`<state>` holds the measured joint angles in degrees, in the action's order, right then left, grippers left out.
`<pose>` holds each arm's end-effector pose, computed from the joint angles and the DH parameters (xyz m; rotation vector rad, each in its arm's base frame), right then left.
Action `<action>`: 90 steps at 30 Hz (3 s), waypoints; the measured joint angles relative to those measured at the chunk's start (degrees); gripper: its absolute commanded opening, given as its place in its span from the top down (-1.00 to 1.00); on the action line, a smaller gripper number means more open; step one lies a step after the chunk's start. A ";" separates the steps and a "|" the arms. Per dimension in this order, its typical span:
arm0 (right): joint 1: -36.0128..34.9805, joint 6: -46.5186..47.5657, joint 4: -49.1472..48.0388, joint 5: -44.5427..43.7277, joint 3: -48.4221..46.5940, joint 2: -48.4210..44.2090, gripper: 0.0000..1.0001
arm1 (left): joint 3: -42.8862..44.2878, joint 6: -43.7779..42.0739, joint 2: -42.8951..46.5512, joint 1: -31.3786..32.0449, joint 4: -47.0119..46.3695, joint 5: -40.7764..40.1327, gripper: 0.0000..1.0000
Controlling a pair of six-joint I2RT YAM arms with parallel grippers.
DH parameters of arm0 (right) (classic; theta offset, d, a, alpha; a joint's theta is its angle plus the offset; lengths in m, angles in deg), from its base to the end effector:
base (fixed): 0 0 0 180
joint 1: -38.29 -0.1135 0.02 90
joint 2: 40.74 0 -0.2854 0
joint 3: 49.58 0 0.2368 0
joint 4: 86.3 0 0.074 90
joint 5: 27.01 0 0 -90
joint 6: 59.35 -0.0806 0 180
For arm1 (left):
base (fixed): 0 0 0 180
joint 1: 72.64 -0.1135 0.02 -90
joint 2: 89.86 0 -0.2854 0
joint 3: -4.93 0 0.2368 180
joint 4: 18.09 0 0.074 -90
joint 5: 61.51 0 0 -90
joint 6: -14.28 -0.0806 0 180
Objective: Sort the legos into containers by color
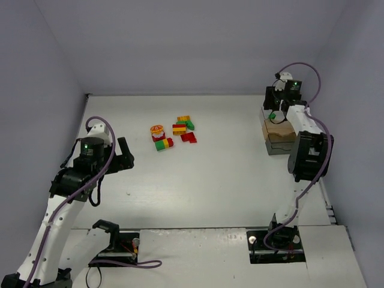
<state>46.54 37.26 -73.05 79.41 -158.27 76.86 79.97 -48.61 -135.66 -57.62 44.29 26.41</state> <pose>0.5241 -0.0530 0.2727 -0.1599 1.9359 0.1085 0.1525 -0.0379 0.3493 -0.2502 2.1597 -0.3862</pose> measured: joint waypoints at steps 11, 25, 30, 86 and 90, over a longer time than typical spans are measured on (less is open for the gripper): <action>-23.37 -2.82 -1.99 0.94 2.01 -5.49 -0.10 | -0.02 0.13 0.09 0.00 -0.59 0.68 -0.85; -34.16 -5.14 -6.01 0.76 -5.27 15.52 0.01 | -0.15 0.42 4.44 0.00 1.53 1.09 -0.85; -34.21 -5.14 -7.87 0.31 -8.17 18.53 0.09 | -0.15 0.98 5.84 0.00 2.93 1.27 -0.85; 6.84 -29.16 -5.62 -13.42 4.72 2.12 0.65 | -1.14 3.08 0.96 0.00 -2.05 1.90 -0.85; 6.82 -29.92 -5.18 -12.94 4.59 3.67 0.49 | -1.14 3.08 0.61 0.00 -2.05 1.88 -0.85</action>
<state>53.36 7.34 -78.23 66.47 -153.68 80.54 78.83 -45.53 -135.05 -57.62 42.24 28.28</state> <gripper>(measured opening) 0.227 0.923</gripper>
